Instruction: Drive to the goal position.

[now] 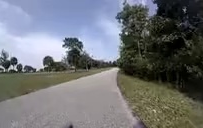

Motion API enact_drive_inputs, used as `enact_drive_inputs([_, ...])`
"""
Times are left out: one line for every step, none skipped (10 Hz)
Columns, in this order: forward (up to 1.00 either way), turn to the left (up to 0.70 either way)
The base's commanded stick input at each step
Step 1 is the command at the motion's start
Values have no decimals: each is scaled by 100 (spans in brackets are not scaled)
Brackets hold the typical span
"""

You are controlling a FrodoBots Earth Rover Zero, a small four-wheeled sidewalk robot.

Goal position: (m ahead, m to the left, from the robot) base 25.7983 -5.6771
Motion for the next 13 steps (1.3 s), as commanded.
enact_drive_inputs([70,0])
enact_drive_inputs([70,0])
enact_drive_inputs([70,0])
enact_drive_inputs([70,0])
enact_drive_inputs([70,0])
enact_drive_inputs([70,0])
enact_drive_inputs([70,0])
enact_drive_inputs([70,0])
enact_drive_inputs([70,0])
enact_drive_inputs([70,0])
enact_drive_inputs([70,0])
enact_drive_inputs([70,0])
enact_drive_inputs([70,0])
